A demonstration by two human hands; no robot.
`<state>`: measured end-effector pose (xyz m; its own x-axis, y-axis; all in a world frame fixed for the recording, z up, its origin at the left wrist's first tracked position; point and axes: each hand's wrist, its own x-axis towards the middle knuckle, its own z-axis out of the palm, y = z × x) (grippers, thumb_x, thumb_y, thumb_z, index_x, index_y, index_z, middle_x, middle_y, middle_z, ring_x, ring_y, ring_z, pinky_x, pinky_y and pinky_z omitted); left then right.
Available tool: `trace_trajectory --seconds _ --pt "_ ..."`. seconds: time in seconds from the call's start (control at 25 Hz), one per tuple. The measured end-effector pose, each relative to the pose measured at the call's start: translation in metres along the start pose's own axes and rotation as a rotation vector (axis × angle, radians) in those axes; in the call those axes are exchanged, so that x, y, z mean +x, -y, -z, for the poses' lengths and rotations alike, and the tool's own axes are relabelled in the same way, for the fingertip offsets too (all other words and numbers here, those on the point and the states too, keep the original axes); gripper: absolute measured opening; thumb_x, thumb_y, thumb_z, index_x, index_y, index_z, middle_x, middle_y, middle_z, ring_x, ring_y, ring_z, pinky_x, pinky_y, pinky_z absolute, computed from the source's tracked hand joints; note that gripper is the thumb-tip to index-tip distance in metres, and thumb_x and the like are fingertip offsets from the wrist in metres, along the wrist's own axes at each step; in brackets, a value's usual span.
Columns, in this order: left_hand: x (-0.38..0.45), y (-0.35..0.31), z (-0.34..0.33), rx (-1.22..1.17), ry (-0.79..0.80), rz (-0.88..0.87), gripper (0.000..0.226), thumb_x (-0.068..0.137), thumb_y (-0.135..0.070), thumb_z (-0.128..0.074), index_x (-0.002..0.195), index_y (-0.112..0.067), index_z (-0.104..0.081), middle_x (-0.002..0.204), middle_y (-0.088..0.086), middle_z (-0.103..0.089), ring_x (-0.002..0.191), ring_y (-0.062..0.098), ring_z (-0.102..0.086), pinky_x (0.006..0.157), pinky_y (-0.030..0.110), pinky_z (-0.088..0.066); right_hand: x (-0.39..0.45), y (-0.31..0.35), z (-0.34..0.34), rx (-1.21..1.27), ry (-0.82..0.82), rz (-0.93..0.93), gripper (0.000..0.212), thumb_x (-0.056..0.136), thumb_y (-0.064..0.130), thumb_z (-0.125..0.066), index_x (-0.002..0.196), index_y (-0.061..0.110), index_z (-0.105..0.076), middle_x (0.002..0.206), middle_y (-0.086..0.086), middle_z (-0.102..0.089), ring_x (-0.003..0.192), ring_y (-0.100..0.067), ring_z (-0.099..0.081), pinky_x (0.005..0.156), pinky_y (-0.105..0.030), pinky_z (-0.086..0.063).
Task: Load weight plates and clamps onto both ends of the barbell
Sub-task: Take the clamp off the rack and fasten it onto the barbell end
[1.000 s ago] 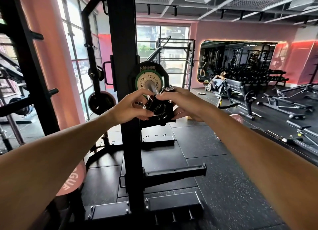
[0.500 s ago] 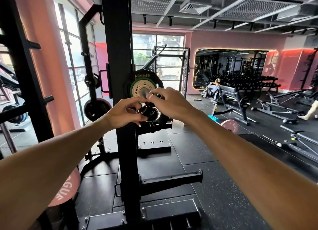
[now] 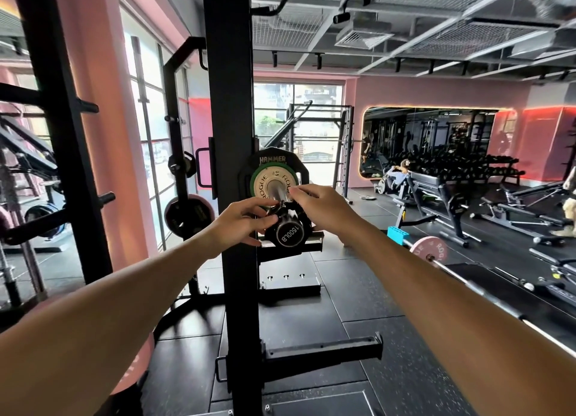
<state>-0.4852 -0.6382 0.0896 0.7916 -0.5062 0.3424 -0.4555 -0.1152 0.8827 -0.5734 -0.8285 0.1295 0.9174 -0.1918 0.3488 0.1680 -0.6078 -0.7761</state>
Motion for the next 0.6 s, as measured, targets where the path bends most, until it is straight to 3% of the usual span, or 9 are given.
trace_trajectory --seconds 0.2,0.36,0.6 --pt "0.033 0.018 0.004 -0.045 -0.11 0.1 0.025 0.085 -0.024 -0.08 0.099 -0.043 -0.075 0.1 0.002 -0.07 0.084 0.012 -0.074 0.069 0.033 -0.064 0.028 -0.01 -0.013 0.076 -0.028 -0.025 0.04 0.095 0.056 -0.05 0.12 0.031 -0.07 0.13 0.003 -0.065 0.12 -0.019 -0.057 0.106 -0.043 -0.046" --pt "0.068 0.043 0.01 -0.09 -0.153 0.111 0.026 0.086 -0.023 -0.079 0.109 -0.032 -0.071 0.099 0.003 -0.068 0.085 0.014 -0.074 0.074 0.036 -0.065 0.066 -0.021 -0.025 0.08 0.005 -0.035 0.043 0.096 0.056 -0.047 0.117 0.027 -0.071 0.124 -0.001 -0.068 0.117 -0.022 -0.06 0.104 -0.043 -0.046" --pt "0.141 0.081 0.026 -0.125 -0.156 0.115 0.03 0.089 -0.017 -0.075 0.118 -0.021 -0.066 0.095 0.003 -0.063 0.074 0.012 -0.072 0.077 0.04 -0.064 0.147 -0.041 -0.044 0.092 0.016 -0.035 0.029 0.096 0.051 -0.049 0.098 0.028 -0.066 0.096 0.006 -0.062 0.089 -0.014 -0.055 0.077 -0.032 -0.04"
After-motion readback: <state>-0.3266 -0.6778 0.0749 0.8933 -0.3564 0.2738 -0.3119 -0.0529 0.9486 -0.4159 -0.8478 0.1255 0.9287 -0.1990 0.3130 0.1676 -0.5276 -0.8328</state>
